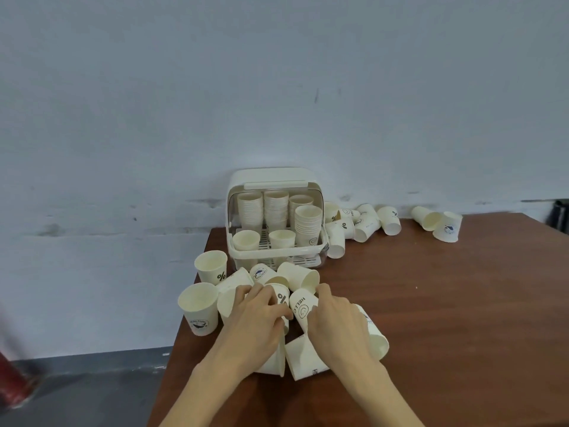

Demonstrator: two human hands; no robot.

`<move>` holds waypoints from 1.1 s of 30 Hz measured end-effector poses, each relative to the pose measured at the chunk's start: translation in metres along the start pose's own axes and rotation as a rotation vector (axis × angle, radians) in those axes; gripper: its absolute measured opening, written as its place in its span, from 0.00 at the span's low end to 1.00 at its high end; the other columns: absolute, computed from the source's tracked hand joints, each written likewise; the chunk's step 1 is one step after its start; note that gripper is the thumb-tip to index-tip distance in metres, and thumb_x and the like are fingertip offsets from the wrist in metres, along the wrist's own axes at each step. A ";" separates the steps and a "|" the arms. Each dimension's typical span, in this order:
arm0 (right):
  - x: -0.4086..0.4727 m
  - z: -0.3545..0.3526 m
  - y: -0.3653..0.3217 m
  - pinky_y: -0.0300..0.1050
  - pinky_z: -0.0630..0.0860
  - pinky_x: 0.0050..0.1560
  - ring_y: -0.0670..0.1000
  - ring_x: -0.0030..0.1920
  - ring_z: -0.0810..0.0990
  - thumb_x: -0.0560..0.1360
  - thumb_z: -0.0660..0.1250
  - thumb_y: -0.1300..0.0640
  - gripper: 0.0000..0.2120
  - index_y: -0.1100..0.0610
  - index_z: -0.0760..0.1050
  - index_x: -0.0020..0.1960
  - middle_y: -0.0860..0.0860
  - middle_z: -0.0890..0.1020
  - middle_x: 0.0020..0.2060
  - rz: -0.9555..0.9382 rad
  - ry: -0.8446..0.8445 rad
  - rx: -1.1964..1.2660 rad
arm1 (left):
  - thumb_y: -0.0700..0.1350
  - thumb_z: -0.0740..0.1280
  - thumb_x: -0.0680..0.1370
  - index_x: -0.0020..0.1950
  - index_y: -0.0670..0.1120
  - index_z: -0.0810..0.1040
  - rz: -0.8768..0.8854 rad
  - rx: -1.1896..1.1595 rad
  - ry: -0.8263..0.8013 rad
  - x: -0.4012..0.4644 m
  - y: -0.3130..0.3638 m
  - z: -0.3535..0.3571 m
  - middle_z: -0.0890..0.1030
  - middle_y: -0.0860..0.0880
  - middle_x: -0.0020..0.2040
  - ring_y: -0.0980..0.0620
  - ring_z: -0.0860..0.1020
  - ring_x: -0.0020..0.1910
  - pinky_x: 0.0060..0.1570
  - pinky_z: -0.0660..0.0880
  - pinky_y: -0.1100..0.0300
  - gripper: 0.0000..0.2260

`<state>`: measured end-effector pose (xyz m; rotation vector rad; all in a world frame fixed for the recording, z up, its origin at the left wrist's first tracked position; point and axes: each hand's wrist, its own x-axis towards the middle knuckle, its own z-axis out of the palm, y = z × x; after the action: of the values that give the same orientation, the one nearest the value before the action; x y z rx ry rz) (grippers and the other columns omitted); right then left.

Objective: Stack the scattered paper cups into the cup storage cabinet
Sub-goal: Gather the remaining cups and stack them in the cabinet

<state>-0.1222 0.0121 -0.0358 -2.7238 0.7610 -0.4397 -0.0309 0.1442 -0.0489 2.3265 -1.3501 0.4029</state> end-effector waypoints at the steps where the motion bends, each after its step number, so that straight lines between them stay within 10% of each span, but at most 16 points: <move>1: -0.004 -0.003 0.000 0.47 0.64 0.37 0.56 0.40 0.73 0.77 0.57 0.58 0.06 0.54 0.63 0.54 0.52 0.80 0.46 0.015 -0.014 -0.025 | 0.45 0.63 0.71 0.42 0.56 0.83 0.007 0.009 -0.039 -0.001 0.002 -0.001 0.69 0.56 0.38 0.55 0.71 0.42 0.51 0.66 0.56 0.10; 8: -0.029 -0.010 0.006 0.43 0.57 0.30 0.52 0.51 0.79 0.79 0.56 0.53 0.06 0.53 0.69 0.51 0.51 0.78 0.45 0.096 -0.103 -0.150 | 0.37 0.60 0.74 0.57 0.57 0.79 0.081 0.196 -0.257 -0.010 0.010 -0.008 0.68 0.52 0.49 0.49 0.66 0.54 0.60 0.61 0.55 0.19; 13: -0.038 0.000 0.009 0.43 0.50 0.28 0.52 0.39 0.71 0.79 0.54 0.53 0.06 0.51 0.67 0.45 0.50 0.75 0.41 0.070 -0.126 -0.214 | 0.44 0.74 0.48 0.31 0.56 0.76 0.123 0.380 -0.350 -0.015 0.011 -0.009 0.69 0.55 0.37 0.52 0.63 0.40 0.37 0.65 0.63 0.15; 17: -0.039 0.005 0.010 0.42 0.51 0.27 0.52 0.38 0.69 0.79 0.53 0.52 0.07 0.53 0.65 0.43 0.49 0.71 0.39 0.076 -0.125 -0.166 | 0.42 0.74 0.46 0.30 0.54 0.73 0.164 0.421 -0.359 -0.018 0.007 -0.004 0.69 0.53 0.35 0.51 0.71 0.35 0.35 0.71 0.59 0.17; 33: -0.029 -0.056 -0.016 0.46 0.63 0.38 0.55 0.41 0.69 0.78 0.56 0.51 0.09 0.56 0.67 0.43 0.51 0.70 0.40 0.052 -0.131 -0.025 | 0.42 0.64 0.72 0.39 0.49 0.78 0.023 0.286 -0.131 -0.007 0.005 -0.025 0.71 0.51 0.42 0.48 0.71 0.45 0.50 0.67 0.53 0.05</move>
<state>-0.1590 0.0306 0.0147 -2.7165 0.8054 -0.2398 -0.0397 0.1596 -0.0289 2.6116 -1.4634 0.4858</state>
